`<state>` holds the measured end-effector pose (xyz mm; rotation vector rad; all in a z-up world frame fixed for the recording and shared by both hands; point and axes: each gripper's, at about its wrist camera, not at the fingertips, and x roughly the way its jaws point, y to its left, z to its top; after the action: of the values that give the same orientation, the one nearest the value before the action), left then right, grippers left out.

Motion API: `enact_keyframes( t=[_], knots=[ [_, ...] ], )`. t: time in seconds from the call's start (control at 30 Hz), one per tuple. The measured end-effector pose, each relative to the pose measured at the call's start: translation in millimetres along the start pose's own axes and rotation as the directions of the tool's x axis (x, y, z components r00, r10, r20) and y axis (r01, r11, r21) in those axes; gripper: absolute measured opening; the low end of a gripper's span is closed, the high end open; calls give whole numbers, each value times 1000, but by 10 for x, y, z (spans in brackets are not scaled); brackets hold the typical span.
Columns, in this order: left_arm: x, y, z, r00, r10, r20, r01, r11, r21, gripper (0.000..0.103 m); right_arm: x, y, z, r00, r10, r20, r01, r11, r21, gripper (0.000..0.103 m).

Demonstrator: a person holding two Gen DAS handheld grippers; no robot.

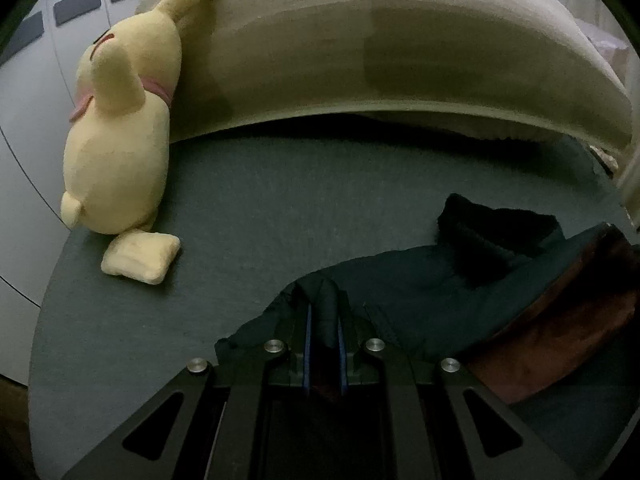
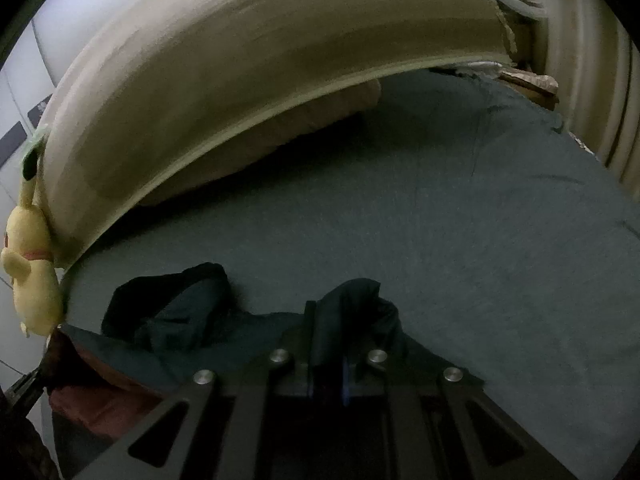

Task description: Fold large clothes

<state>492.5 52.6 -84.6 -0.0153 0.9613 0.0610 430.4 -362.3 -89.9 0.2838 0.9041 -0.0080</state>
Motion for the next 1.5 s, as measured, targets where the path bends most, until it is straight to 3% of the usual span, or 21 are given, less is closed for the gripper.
enact_keyframes(
  t=[0.6,0.77,0.87,1.23,1.33,1.43,1.5],
  knots=[
    [302,-102,17,999,32,-36,-31,999,24,11,310,-13,71,997,-46,-70,46,999,1,9],
    [284,-68,52,999,28,-33,-28,1000,1,11,240,33,91,998,-52,-39,52,999,-3,9],
    [259,-64,79,999,26,-19,-26,1000,-9,11,116,84,198,999,-33,-10,33,999,-9,9],
    [348,-152,173,999,29,-24,-29,1000,-5,11,319,-13,227,998,-21,-63,24,998,59,10],
    [421,-143,181,999,24,-48,-25,1000,-12,13,372,-100,284,995,28,-97,-19,996,93,16],
    [426,-35,211,997,-27,-74,20,996,-90,15,351,-272,323,987,113,-114,-91,979,182,24],
    [406,42,236,994,-64,-85,51,987,-151,16,309,-336,338,983,144,-112,-117,969,217,36]
  ],
)
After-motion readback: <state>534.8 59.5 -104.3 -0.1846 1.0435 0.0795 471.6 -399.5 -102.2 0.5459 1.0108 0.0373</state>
